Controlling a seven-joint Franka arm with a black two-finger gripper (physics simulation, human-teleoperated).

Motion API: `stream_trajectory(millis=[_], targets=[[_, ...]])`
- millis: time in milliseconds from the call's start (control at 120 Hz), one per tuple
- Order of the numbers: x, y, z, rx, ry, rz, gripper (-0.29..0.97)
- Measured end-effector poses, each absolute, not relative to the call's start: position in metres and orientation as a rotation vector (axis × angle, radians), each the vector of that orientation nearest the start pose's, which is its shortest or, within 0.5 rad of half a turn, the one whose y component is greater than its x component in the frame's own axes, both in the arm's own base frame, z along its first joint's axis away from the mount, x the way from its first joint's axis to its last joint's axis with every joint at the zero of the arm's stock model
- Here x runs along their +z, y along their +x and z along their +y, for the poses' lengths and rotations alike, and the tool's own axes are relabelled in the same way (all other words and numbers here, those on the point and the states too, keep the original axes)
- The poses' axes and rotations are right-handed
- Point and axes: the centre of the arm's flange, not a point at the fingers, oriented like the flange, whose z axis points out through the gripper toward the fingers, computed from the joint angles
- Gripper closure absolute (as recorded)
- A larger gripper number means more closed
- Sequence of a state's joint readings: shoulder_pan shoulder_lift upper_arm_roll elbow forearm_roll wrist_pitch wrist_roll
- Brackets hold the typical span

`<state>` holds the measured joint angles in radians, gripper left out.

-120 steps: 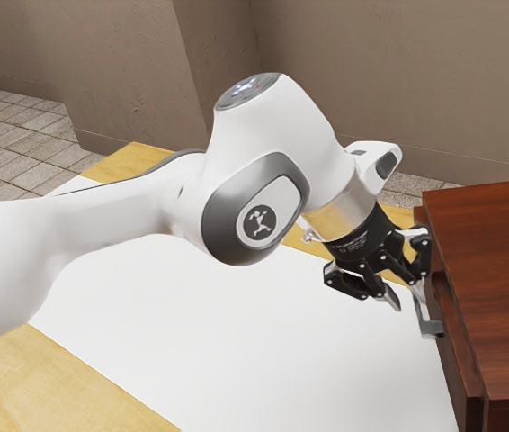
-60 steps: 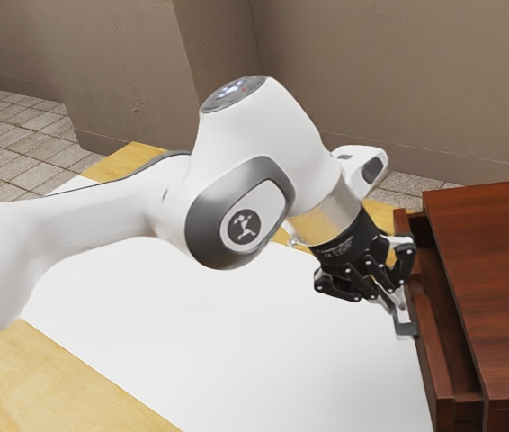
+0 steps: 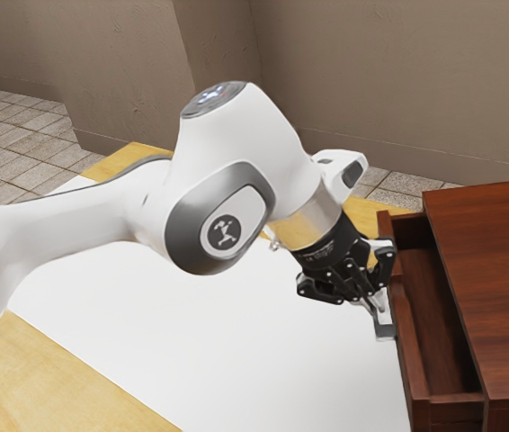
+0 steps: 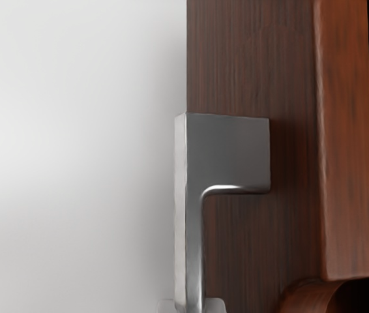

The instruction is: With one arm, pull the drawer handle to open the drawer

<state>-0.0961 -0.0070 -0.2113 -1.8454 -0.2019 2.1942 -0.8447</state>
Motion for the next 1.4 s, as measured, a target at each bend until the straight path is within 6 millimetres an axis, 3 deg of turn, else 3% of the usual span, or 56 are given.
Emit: stream_trajectory(millis=[1400], targets=[[0.564,0.512,-0.153,-0.408,-3.265,-1.185,0.79]])
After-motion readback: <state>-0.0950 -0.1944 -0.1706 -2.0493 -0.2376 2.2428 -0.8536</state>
